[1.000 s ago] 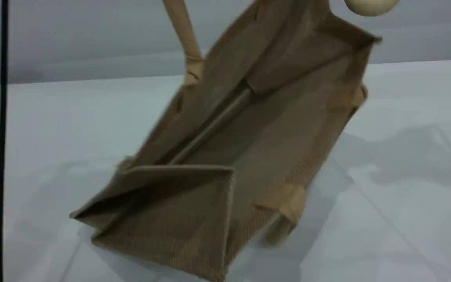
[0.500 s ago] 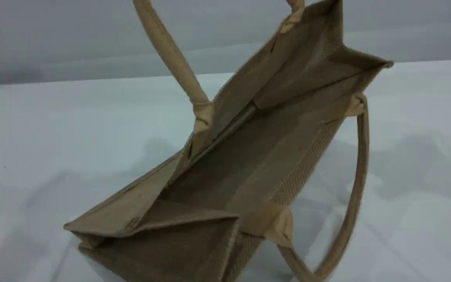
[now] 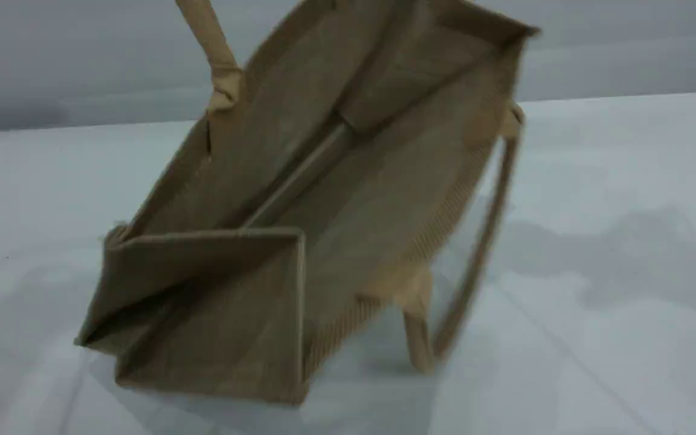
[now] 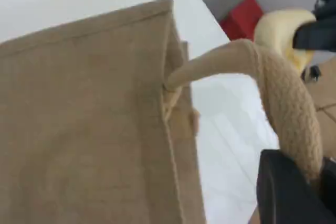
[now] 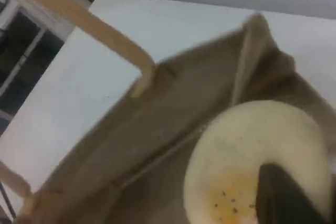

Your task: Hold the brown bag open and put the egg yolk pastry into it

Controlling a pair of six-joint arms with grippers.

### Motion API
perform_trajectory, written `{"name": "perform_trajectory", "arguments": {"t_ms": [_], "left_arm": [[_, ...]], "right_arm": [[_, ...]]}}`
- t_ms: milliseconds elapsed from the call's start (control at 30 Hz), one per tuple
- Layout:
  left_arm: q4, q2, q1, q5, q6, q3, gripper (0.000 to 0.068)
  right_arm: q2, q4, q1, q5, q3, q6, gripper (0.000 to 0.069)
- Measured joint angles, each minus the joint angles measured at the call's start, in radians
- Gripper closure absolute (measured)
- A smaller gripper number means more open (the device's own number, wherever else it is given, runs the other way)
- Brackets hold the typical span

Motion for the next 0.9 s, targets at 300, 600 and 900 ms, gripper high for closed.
{"name": "perform_trajectory", "arguments": {"t_ms": [300, 600, 900], "left_arm": [[-0.037, 0.001, 0.008, -0.002, -0.021, 0.000, 0.0598], [-0.060, 0.003, -0.044, 0.000, -0.004, 0.078, 0.0598], [-0.066, 0.003, -0.044, -0.002, -0.004, 0.138, 0.0598]], "right_arm": [[0.000, 0.014, 0.001, 0.031, 0.000, -0.001, 0.0653], [0.000, 0.006, 0.001, -0.004, 0.000, -0.006, 0.0653], [0.000, 0.003, 0.001, 0.020, 0.000, -0.007, 0.0653]]}}
